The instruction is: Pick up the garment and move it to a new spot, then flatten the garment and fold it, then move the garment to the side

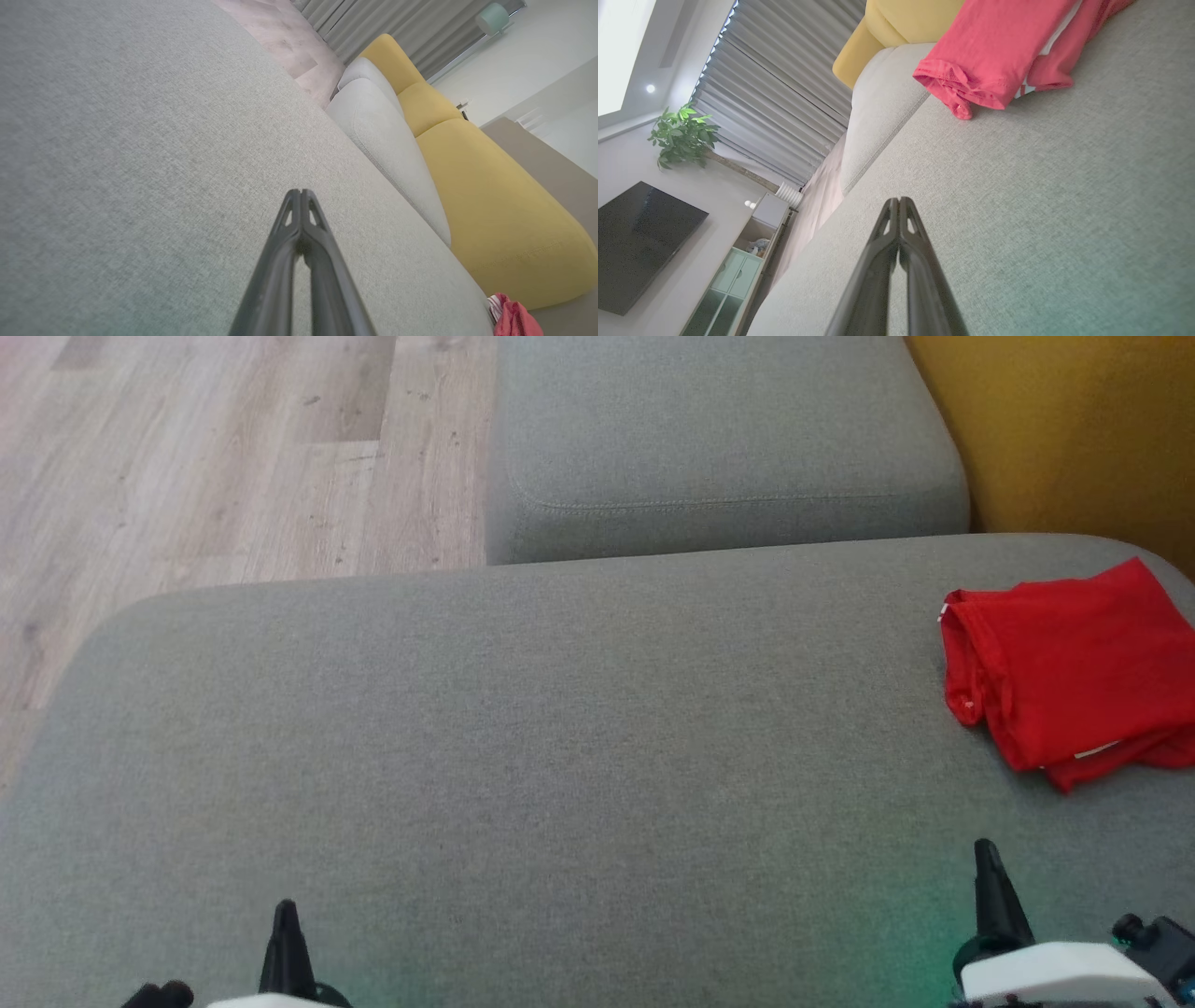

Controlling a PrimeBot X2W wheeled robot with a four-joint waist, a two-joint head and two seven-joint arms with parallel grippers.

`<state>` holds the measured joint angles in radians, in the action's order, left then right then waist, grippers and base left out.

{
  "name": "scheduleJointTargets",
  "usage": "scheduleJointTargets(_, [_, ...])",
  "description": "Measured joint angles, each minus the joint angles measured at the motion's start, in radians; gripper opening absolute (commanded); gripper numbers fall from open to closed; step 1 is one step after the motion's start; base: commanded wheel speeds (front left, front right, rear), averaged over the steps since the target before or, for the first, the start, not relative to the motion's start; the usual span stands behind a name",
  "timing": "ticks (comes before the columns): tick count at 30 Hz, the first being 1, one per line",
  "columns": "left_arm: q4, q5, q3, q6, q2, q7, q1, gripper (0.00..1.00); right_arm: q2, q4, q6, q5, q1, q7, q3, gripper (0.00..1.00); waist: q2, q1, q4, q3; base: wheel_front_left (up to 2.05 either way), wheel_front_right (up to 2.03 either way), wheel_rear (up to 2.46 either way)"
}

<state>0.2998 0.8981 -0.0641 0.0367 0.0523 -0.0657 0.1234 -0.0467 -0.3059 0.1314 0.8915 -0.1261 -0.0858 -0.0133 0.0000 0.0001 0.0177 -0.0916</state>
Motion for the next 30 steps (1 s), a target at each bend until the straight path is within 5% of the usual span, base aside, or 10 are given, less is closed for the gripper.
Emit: scheduleJointTargets(30, [-0.011, 0.336, 0.066, 0.044, -0.002, 0.083, -0.079, 0.0, -0.001, 0.008, 0.0, 0.347, 0.084, 0.084, 0.058, 0.0, 0.0, -0.0001, -0.009, 0.046, 0.0, 0.0, 0.0])
